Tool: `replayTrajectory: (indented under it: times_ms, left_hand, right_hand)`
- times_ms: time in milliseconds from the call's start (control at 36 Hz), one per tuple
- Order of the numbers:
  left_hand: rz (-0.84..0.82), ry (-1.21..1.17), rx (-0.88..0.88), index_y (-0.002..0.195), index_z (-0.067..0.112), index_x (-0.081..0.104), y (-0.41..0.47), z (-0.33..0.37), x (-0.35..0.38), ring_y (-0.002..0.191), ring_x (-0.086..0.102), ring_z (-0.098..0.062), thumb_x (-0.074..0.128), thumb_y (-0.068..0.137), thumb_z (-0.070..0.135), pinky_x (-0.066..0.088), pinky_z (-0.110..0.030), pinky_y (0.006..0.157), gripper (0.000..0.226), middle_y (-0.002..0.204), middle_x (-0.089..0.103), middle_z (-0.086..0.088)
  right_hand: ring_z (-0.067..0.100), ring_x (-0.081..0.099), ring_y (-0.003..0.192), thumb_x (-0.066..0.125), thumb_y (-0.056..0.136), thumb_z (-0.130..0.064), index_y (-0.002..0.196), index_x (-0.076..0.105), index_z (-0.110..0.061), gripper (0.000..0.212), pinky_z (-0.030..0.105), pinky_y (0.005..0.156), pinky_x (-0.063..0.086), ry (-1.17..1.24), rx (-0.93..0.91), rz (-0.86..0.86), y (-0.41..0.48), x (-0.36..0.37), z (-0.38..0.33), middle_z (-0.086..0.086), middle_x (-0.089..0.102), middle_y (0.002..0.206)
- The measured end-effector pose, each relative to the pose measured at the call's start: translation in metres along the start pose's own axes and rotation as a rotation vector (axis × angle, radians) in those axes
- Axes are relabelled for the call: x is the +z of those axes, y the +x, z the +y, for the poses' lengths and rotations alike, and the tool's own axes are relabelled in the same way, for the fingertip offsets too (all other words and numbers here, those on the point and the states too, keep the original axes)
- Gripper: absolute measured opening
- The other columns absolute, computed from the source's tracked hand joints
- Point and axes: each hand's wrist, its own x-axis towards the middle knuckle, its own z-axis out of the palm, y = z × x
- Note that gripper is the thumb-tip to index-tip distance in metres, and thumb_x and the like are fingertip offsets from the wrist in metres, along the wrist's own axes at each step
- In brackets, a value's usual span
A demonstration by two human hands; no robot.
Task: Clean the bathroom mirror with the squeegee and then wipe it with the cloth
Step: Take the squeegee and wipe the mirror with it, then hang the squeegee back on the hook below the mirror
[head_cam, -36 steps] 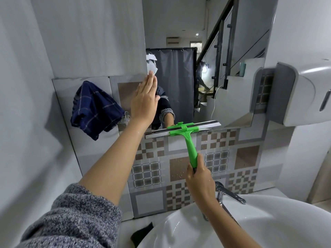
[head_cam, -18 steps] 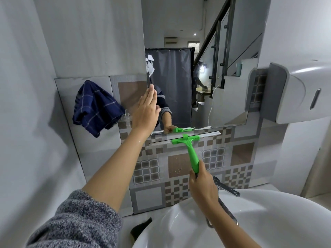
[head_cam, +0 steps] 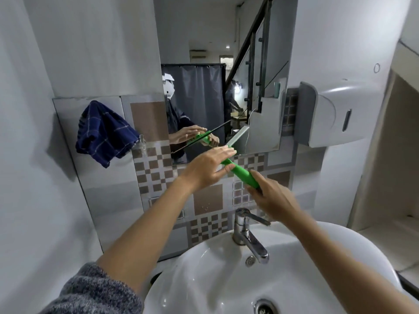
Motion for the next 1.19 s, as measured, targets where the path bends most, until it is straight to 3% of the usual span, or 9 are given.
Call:
replayTrajectory:
  times_ms: [167, 278, 472, 694, 861, 972, 1083, 1139, 1194]
  left_hand:
    - [-0.014, -0.015, 0.014, 0.131, 0.011, 0.048, 0.005, 0.015, 0.007, 0.120, 0.050, -0.020, 0.053, 0.092, 0.021, 0.040, -0.037, 0.103, 0.041, 0.129, 0.056, -0.008]
    - [0.061, -0.003, 0.015, 0.127, 0.005, 0.051, 0.005, 0.027, 0.006, 0.097, 0.059, -0.023, 0.057, 0.088, 0.005, 0.051, -0.037, 0.086, 0.040, 0.109, 0.064, -0.012]
    - [0.259, -0.089, -0.145, 0.129, 0.007, 0.049, -0.017, 0.045, 0.013, 0.097, 0.056, -0.018, 0.046, 0.095, 0.027, 0.048, -0.033, 0.085, 0.040, 0.109, 0.061, -0.009]
    - [0.536, 0.005, -0.365, 0.124, 0.005, 0.052, -0.057, 0.057, 0.015, 0.099, 0.057, -0.020, 0.048, 0.093, 0.027, 0.049, -0.039, 0.087, 0.038, 0.107, 0.062, -0.009]
    - [0.686, 0.069, -0.553, 0.125, 0.007, 0.051, -0.093, 0.060, 0.010, 0.100, 0.056, -0.019, 0.047, 0.093, 0.028, 0.049, -0.038, 0.088, 0.039, 0.108, 0.061, -0.006]
    - [0.731, 0.074, -0.655, 0.124, 0.011, 0.051, -0.114, 0.063, 0.008, 0.096, 0.054, -0.018, 0.043, 0.094, 0.033, 0.049, -0.040, 0.084, 0.038, 0.104, 0.059, -0.003]
    - [0.774, 0.080, -0.722, 0.124, 0.016, 0.051, -0.134, 0.063, 0.004, 0.096, 0.051, -0.011, 0.040, 0.094, 0.036, 0.046, -0.033, 0.085, 0.038, 0.103, 0.056, 0.004]
    - [0.775, 0.087, -0.752, 0.125, 0.018, 0.050, -0.145, 0.060, 0.001, 0.096, 0.047, -0.008, 0.038, 0.093, 0.038, 0.043, -0.027, 0.085, 0.039, 0.104, 0.056, 0.005]
    - [0.760, 0.105, -0.773, 0.126, 0.019, 0.049, -0.155, 0.056, 0.000, 0.098, 0.046, -0.007, 0.037, 0.093, 0.039, 0.040, -0.024, 0.087, 0.041, 0.106, 0.055, 0.004]
  right_hand:
    - [0.009, 0.055, 0.079, 0.043, 0.094, -0.043, 0.138, 0.035, -0.028, 0.047, 0.016, 0.054, 0.036, -0.216, -0.211, -0.064, 0.024, -0.056, 0.025, -0.005, 0.063, 0.115]
    - [0.011, 0.056, 0.097, 0.044, 0.093, -0.046, 0.132, 0.040, -0.035, 0.041, 0.030, 0.077, 0.049, -0.293, -0.322, -0.030, 0.038, -0.080, 0.037, -0.009, 0.062, 0.113]
    - [0.017, 0.051, 0.098, 0.041, 0.091, -0.049, 0.123, 0.053, -0.030, 0.040, 0.033, 0.082, 0.034, -0.335, -0.429, 0.166, 0.051, -0.077, 0.038, -0.006, 0.062, 0.105]
    - [0.027, 0.039, 0.125, 0.045, 0.085, -0.048, 0.126, 0.056, -0.010, 0.057, 0.049, 0.110, 0.033, -0.048, -0.418, 0.291, 0.063, -0.041, -0.002, 0.011, 0.051, 0.125]
    - [0.031, 0.014, 0.142, 0.059, 0.089, -0.024, 0.136, 0.043, -0.005, 0.053, 0.037, 0.113, 0.015, 0.368, -0.266, 0.344, 0.053, -0.002, -0.064, 0.019, 0.022, 0.151]
    - [0.020, 0.006, 0.144, 0.054, 0.092, -0.026, 0.145, 0.021, -0.005, 0.066, 0.010, 0.106, 0.006, 0.703, -0.094, 0.235, 0.044, 0.014, -0.107, 0.013, 0.007, 0.156]
    - [0.011, 0.052, 0.112, 0.056, 0.091, -0.018, 0.148, 0.016, -0.012, 0.070, 0.011, 0.094, 0.043, 1.032, -0.009, 0.061, 0.046, 0.029, -0.134, 0.002, 0.050, 0.129]
    - [0.006, 0.054, 0.095, 0.058, 0.090, -0.016, 0.148, 0.017, -0.016, 0.071, 0.013, 0.080, 0.049, 1.090, 0.027, 0.013, 0.048, 0.036, -0.144, -0.004, 0.051, 0.111]
    - [0.007, 0.054, 0.094, 0.060, 0.089, -0.014, 0.148, 0.018, -0.018, 0.072, 0.018, 0.077, 0.052, 1.144, 0.054, -0.022, 0.050, 0.043, -0.152, -0.001, 0.052, 0.117]
